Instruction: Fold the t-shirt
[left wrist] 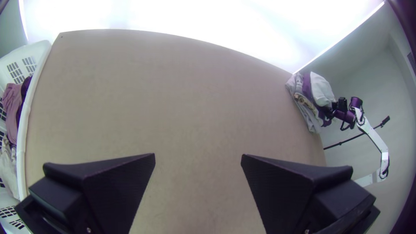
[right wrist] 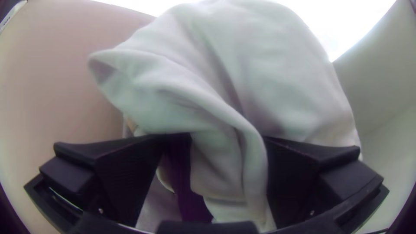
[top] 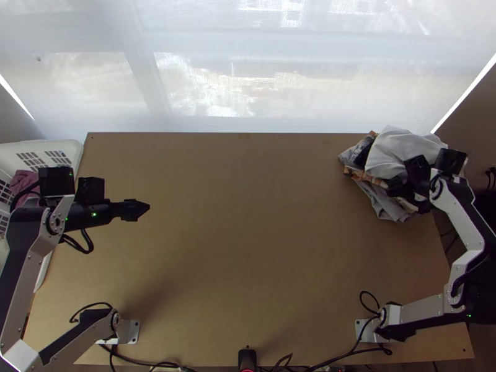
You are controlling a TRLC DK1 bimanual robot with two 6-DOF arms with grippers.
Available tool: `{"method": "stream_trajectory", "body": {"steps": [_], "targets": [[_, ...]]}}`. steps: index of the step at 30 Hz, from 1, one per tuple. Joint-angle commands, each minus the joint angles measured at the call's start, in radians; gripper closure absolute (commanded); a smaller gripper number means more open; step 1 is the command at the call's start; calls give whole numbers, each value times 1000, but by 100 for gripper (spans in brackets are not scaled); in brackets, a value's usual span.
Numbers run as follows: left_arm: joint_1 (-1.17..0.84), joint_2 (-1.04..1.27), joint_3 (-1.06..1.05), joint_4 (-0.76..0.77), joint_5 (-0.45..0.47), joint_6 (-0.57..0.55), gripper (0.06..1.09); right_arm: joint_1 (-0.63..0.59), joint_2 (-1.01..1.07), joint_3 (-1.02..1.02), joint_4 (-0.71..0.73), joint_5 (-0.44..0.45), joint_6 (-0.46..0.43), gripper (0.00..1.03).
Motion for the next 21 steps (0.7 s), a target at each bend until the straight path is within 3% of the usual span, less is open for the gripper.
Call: {"method": "stream_trajectory", "body": {"steps": [1,9,11,15,21], "targets": [[4,-24,-16,0,3,-6,11,-64,-81,11,-31,1,30,5],[7,-49,-39,0,5,-23,11,8,-239,67,-83,-18,106,4],[7,-50,-42,0,5,-26,11,24,-246,93,-75,-28,159,4],[9,-63,-50,-5,5,-28,11,48,-168,174,-60,-35,236,4],[9,-87,-63,-35,3,-28,11,94,23,231,31,-33,265,5]]}}
